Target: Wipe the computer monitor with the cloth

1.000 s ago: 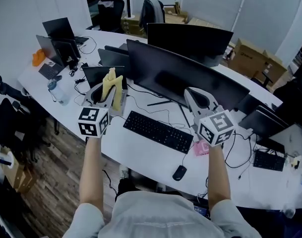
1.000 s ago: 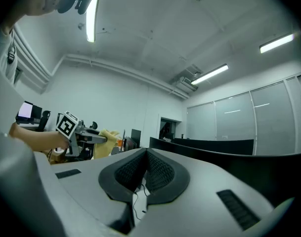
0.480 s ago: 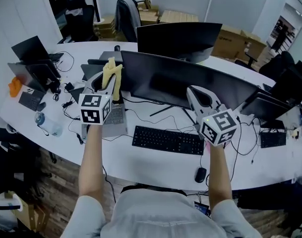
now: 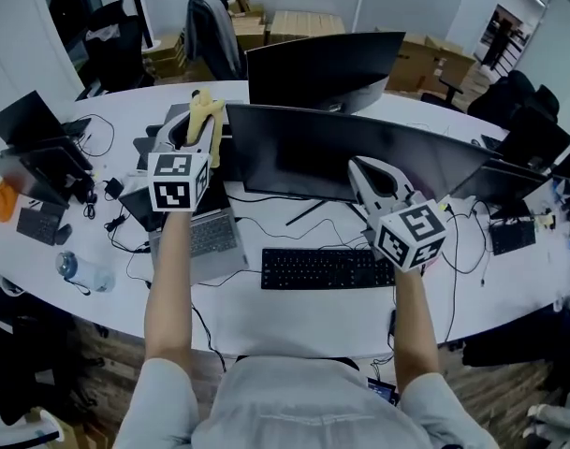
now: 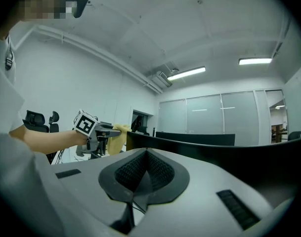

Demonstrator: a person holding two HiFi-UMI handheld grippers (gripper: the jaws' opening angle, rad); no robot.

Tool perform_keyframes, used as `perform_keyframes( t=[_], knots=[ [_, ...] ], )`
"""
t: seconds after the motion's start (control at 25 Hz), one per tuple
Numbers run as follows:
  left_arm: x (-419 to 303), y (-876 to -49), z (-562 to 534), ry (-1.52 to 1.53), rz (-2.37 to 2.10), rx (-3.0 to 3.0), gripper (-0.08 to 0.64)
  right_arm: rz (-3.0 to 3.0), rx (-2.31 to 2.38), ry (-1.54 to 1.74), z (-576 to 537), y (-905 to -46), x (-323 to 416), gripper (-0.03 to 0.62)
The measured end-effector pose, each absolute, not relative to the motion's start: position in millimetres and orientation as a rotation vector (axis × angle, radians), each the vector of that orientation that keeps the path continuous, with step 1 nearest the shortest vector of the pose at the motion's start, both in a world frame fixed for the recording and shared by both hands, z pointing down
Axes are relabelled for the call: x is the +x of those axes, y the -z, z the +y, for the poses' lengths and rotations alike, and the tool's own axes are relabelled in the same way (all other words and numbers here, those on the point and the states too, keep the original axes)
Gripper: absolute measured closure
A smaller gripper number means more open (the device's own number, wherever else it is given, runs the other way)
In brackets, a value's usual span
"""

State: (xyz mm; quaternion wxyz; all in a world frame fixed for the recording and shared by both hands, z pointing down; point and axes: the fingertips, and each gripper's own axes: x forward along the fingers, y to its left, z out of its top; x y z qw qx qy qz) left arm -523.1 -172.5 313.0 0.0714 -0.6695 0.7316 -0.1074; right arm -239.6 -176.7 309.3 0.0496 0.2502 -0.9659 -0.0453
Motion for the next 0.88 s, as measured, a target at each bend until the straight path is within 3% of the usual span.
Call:
perform_keyframes(
  t=[0.88],
  knots=[
    [-483,-371,-197,0.553,1.972,-2.169,0.425,-2.905,0.844,0.068,-173,-334,-241,0.569]
  ],
)
